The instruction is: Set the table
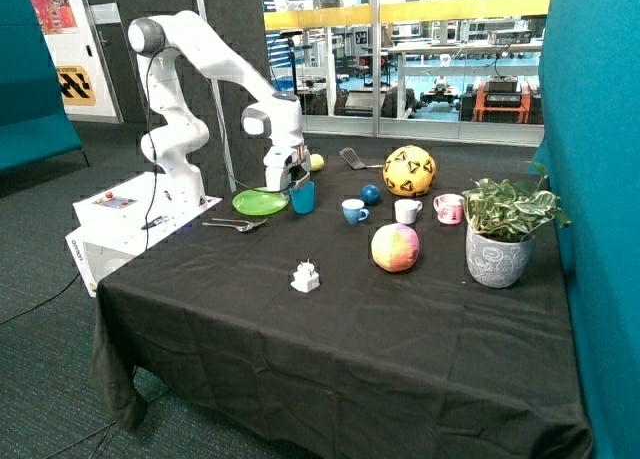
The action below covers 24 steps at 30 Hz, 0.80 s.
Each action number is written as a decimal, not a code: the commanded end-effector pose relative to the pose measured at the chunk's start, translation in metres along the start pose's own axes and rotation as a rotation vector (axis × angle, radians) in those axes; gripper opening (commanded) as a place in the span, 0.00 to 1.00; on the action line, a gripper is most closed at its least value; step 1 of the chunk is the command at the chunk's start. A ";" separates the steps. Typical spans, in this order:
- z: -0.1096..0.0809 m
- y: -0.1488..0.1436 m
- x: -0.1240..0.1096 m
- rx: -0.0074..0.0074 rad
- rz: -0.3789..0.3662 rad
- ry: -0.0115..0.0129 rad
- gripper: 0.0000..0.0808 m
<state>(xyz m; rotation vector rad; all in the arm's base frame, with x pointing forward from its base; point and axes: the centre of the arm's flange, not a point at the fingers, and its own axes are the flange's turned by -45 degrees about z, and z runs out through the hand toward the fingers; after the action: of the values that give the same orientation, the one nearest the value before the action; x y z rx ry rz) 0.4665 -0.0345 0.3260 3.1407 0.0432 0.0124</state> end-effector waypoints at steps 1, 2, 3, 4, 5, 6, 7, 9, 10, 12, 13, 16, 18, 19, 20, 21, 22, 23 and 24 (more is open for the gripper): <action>-0.011 0.002 0.007 0.0006 -0.003 -0.0079 0.69; -0.013 0.002 0.009 0.0006 -0.003 -0.0079 0.69; -0.015 0.003 0.010 0.0006 -0.003 -0.0079 0.69; -0.017 0.003 0.010 0.0006 -0.004 -0.0079 0.69; -0.019 0.004 0.011 0.0007 -0.005 -0.0079 0.68; -0.022 0.004 0.012 0.0007 -0.009 -0.0079 0.68; -0.024 0.004 0.012 0.0007 -0.014 -0.0079 0.67; -0.029 0.005 0.013 0.0007 -0.021 -0.0079 0.67; -0.032 0.005 0.012 0.0007 -0.025 -0.0079 0.66; -0.039 0.006 0.012 0.0008 -0.030 -0.0079 0.66; -0.041 0.006 0.011 0.0008 -0.032 -0.0079 0.66; -0.049 0.008 0.009 0.0008 -0.033 -0.0079 0.65; -0.055 0.010 0.007 0.0008 -0.033 -0.0079 0.65; -0.057 0.012 0.005 0.0008 -0.034 -0.0079 0.65; -0.059 0.013 0.004 0.0008 -0.034 -0.0079 0.65; -0.061 0.014 0.002 0.0008 -0.034 -0.0079 0.64; -0.063 0.015 0.000 0.0008 -0.034 -0.0079 0.64; -0.065 0.015 -0.002 0.0008 -0.036 -0.0079 0.64; -0.066 0.016 -0.004 0.0008 -0.037 -0.0079 0.64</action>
<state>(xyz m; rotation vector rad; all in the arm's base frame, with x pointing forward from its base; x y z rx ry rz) 0.4717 -0.0439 0.3723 3.1446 0.0872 0.0012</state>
